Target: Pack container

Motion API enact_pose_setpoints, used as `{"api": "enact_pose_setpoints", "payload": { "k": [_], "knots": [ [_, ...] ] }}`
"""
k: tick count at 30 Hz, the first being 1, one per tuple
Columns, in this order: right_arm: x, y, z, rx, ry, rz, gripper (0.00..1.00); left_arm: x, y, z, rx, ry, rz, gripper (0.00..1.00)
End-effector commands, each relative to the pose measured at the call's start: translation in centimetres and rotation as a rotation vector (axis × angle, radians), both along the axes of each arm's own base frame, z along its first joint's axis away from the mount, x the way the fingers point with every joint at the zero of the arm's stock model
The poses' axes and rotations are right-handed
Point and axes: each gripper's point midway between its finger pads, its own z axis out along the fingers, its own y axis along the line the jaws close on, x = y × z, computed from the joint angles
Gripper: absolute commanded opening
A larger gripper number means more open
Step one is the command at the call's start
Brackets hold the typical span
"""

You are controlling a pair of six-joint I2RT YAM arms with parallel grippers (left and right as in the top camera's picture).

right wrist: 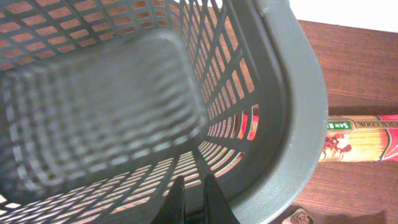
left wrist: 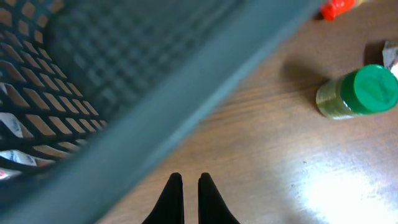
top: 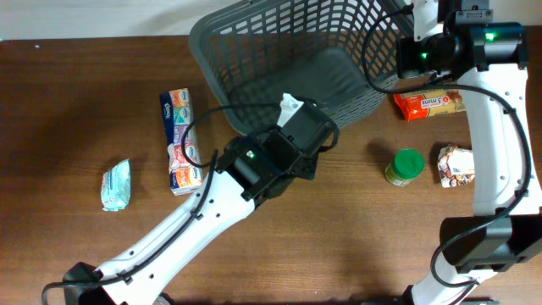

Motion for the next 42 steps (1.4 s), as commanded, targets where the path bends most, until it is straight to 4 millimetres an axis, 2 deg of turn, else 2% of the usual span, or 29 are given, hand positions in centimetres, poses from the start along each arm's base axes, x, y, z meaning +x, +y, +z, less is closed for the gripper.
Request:
{"api": "enact_pose_setpoints", "payload": {
  "k": [1,25,33,42],
  "knots": [
    [-0.4,0.0,-0.7,-0.016,0.031,0.003,0.04,1.2,0.6,0.5,-0.002,-0.022,0.035,0.02],
    [-1.3,0.9,-1.2,0.025,0.073,0.031,0.04,3.6,3.7,0.6,0.001,-0.030,0.130,0.02],
    [-1.9,1.0,-1.6,0.027,0.102,0.032,0.04,4.7,5.4,0.6,0.001,-0.030,0.181,0.02],
    [-2.2,2.6,-1.6,0.044,0.110,0.072,0.04,5.6,7.1,0.6,0.014,-0.033,0.210,0.02]
  ]
}}
